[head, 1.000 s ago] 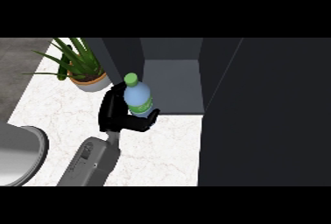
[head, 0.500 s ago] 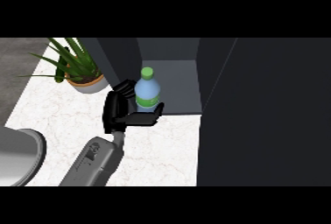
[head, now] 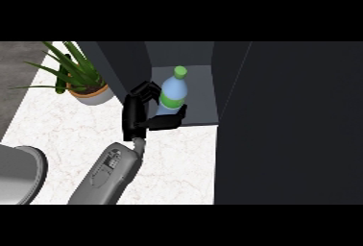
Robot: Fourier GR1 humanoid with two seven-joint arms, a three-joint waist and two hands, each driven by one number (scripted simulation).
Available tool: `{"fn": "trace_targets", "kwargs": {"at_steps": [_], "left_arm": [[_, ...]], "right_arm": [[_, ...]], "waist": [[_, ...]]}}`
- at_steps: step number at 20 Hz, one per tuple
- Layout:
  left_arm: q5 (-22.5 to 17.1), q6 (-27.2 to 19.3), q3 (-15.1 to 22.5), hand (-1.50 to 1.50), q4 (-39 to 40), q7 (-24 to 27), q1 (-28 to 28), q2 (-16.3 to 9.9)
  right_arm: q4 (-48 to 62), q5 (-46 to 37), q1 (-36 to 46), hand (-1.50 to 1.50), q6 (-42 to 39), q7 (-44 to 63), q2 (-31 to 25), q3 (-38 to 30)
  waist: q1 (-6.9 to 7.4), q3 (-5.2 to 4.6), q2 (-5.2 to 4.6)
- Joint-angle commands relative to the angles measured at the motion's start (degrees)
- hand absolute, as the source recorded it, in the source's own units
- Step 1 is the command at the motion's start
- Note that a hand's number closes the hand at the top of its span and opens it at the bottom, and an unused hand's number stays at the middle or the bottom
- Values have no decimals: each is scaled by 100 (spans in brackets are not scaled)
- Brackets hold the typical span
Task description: Pick up the bottled water, place it into the cabinet and close the cabinet
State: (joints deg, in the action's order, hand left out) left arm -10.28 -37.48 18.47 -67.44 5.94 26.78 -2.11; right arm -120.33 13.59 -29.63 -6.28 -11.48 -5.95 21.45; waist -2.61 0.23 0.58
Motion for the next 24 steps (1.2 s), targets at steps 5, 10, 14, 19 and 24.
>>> {"fn": "trace_targets", "kwargs": {"at_steps": [5, 10, 14, 19, 24], "left_arm": [[298, -27, -229, 150, 1273, -313, 1632, -190], [639, -348, -12, 150, 1640, -144, 1478, -363], [838, -596, 31, 150, 1820, -282, 1604, -580], [957, -903, 63, -150, 2006, -356, 1650, -687], [971, -924, 142, -150, 2101, -492, 1694, -793]], "right_arm": [[-201, -88, -181, -150, -51, 94, -93, 260], [167, -107, 57, -150, -58, -43, -25, 129], [183, 62, 119, -150, -87, -105, 15, 11], [139, 92, -131, -150, -269, -191, -166, 61], [288, 35, 34, -150, -165, -193, -56, 29]], "waist": [[-281, -24, -155], [-285, -23, -203], [-262, -21, -204], [-334, -23, -202], [-295, -24, -220]]}}
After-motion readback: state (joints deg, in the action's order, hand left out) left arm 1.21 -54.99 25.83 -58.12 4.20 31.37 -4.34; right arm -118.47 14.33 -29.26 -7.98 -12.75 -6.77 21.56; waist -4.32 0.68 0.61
